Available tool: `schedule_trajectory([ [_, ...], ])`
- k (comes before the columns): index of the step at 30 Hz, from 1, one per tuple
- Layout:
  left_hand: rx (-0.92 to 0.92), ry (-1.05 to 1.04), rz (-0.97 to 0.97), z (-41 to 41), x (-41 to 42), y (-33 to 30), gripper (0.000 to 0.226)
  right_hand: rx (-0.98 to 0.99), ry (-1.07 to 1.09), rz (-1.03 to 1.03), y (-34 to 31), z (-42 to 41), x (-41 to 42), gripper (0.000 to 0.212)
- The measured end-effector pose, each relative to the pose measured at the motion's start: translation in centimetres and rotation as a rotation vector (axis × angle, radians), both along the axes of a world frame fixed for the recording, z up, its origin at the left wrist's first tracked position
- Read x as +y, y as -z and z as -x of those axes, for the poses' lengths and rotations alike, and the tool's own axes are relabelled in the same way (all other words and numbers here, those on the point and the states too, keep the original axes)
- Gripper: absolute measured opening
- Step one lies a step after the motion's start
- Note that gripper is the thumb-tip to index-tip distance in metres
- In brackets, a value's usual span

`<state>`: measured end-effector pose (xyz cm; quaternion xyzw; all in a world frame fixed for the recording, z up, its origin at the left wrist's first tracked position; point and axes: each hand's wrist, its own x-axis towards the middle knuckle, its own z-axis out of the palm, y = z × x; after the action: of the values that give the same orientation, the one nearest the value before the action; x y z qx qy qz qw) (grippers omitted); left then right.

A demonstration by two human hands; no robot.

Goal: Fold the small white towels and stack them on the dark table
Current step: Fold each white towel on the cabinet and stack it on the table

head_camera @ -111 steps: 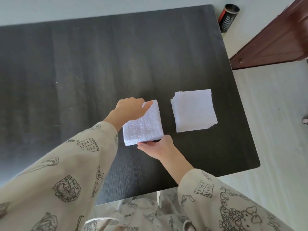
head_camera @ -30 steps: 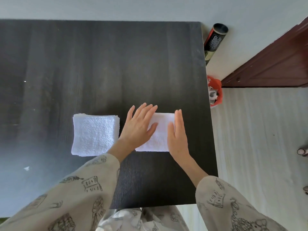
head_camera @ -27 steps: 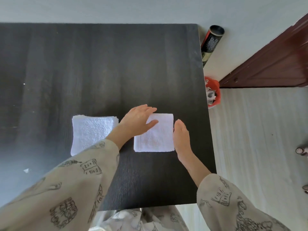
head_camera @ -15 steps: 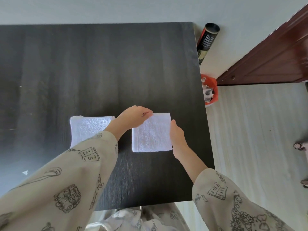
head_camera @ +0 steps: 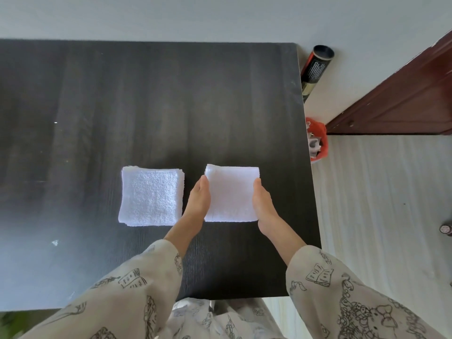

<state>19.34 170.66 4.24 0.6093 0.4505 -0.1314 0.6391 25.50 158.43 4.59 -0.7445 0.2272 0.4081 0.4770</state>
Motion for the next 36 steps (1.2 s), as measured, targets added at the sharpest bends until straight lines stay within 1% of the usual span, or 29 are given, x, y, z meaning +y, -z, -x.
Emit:
schedule_trajectory([
  [2,0.009,0.033,0.032,0.2,0.4,-0.2,0.054,-0.005,-0.008,-0.008,-0.2,0.2,0.3,0.049],
  [6,0.016,0.085,0.097,0.7,1.1,-1.2,0.058,0.008,-0.023,0.021,-0.6,0.3,0.8,0.053],
  [10,0.027,0.030,0.205,1.4,1.3,-1.8,0.057,0.022,-0.036,0.004,-1.1,0.6,0.5,0.052],
  [12,0.054,-0.011,0.222,1.8,1.0,-1.9,0.056,-0.021,-0.065,0.031,-0.8,0.9,0.4,0.049],
  [14,0.095,-0.106,0.196,2.3,0.7,-1.8,0.046,-0.219,-0.190,0.144,-0.3,1.0,0.2,0.046],
  [16,0.155,-0.220,0.223,3.0,0.3,-1.8,0.028,-0.435,-0.356,0.256,-0.4,0.5,0.3,0.046],
  [17,0.178,-0.286,0.276,3.2,0.1,-1.8,0.024,-0.516,-0.446,0.284,-0.6,0.0,0.4,0.047],
  [18,0.194,-0.370,0.363,3.6,-0.1,-1.6,0.024,-0.596,-0.549,0.303,-0.8,-0.5,0.7,0.048],
  [20,0.215,-0.550,0.572,4.6,-0.3,-1.9,0.022,-0.768,-0.772,0.376,-1.0,-1.9,1.7,0.046],
  [21,0.221,-0.627,0.666,4.7,-0.4,-2.4,0.027,-0.827,-0.871,0.400,-1.0,-2.5,2.2,0.045],
  [22,0.224,-0.696,0.741,4.8,-0.5,-2.6,0.040,-0.836,-0.951,0.395,-0.9,-3.1,2.8,0.043],
  [23,0.219,-0.773,0.808,4.8,-0.7,-2.7,0.051,-0.803,-1.034,0.382,-0.9,-3.4,3.3,0.040],
  [25,0.206,-0.856,0.904,4.5,-1.0,-2.8,0.057,-0.708,-1.186,0.406,-1.2,-3.7,4.1,0.024],
  [26,0.197,-0.891,0.944,4.3,-1.0,-2.9,0.056,-0.669,-1.198,0.419,-1.3,-3.7,4.3,0.020],
  [27,0.192,-0.931,0.975,4.2,-1.1,-3.0,0.053,-0.648,-1.190,0.419,-1.5,-3.8,4.5,0.022],
  [29,0.193,-0.992,1.053,4.0,-1.0,-2.9,0.044,-0.642,-1.207,0.408,-1.8,-3.8,4.9,0.035],
  [30,0.183,-1.003,1.082,4.0,-0.9,-3.0,0.044,-0.646,-1.228,0.400,-1.9,-3.8,5.0,0.041],
  [32,0.169,-1.018,1.115,4.0,-0.8,-3.0,0.047,-0.630,-1.225,0.379,-2.1,-3.8,5.0,0.043],
  [33,0.162,-1.018,1.126,4.0,-0.7,-3.0,0.047,-0.621,-1.207,0.369,-2.0,-3.8,5.0,0.040],
  [34,0.160,-1.001,1.126,4.1,-0.7,-3.1,0.049,-0.614,-1.199,0.360,-1.9,-3.7,5.0,0.032],
  [35,0.161,-0.986,1.114,4.2,-0.7,-3.3,0.052,-0.601,-1.188,0.358,-1.7,-3.8,4.9,0.022],
  [36,0.181,-0.949,1.074,4.3,-0.6,-3.5,0.054,-0.619,-1.158,0.357,-1.3,-3.8,4.8,0.018],
])
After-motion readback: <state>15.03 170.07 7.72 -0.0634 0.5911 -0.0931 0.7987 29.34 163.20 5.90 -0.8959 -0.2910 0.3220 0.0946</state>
